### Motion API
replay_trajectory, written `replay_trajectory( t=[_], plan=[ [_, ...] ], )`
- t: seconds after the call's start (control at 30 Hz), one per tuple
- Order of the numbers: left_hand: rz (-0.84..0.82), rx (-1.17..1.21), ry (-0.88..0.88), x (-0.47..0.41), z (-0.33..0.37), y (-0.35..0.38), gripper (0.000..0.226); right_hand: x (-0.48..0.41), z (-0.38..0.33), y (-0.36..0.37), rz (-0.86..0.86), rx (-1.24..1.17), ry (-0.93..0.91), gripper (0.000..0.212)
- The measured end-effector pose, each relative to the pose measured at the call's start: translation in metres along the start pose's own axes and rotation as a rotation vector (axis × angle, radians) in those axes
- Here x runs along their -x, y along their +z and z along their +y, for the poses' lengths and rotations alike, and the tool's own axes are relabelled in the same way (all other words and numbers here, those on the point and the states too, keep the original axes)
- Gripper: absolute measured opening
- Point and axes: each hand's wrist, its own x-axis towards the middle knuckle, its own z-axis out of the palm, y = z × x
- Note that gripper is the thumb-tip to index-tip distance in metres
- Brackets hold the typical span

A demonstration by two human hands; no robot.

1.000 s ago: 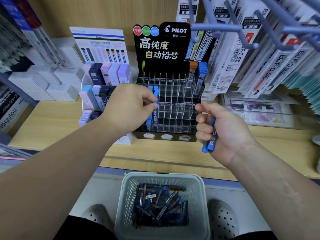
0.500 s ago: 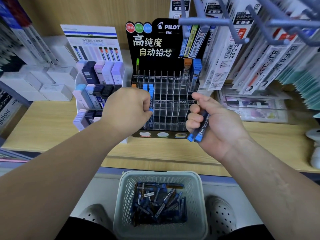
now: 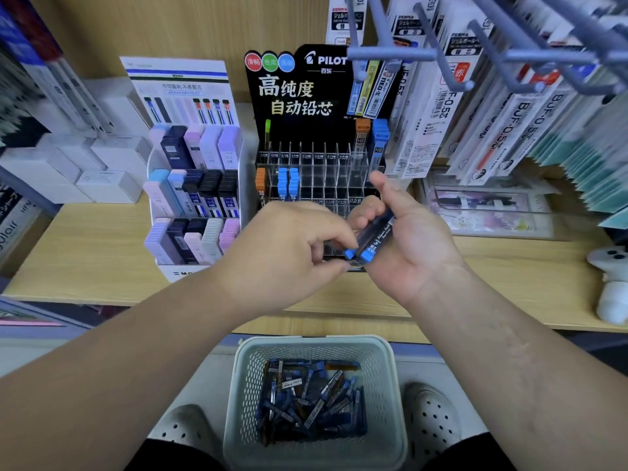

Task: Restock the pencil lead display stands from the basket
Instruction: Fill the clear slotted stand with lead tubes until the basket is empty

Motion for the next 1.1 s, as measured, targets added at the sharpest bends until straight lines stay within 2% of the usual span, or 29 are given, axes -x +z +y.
replay_trajectory(
  t=[0.13,0.3,0.43,0.57,0.67,0.77,1.1],
  plan=[
    [0.058,-0.09,0.177,0.002,-0.003,0.001,0.003,0.005,0.002,0.0,-0.043,0.105,0.042,0.02],
    [0.156,-0.185,0.229,0.002,-0.002,0.0,0.012,0.014,0.001,0.005,-0.024,0.172,0.027,0.029],
    [0.225,-0.074,0.039,0.001,0.0,-0.011,0.002,0.013,0.003,0.003,-0.003,0.244,0.035,0.033],
    [0.349,0.279,-0.282,-0.002,-0.01,-0.033,0.007,0.007,0.004,-0.006,0.093,0.429,0.044,0.031],
    [0.262,0.175,-0.366,-0.003,-0.025,-0.048,0.016,0.002,0.003,-0.013,0.157,0.528,0.042,0.026],
    [0.157,0.064,-0.383,0.001,-0.031,-0.047,0.02,0.001,0.003,-0.013,0.14,0.545,0.042,0.024],
    [0.104,-0.195,-0.233,-0.006,-0.044,-0.026,0.008,0.003,0.002,-0.015,0.094,0.473,0.042,0.024]
  ],
)
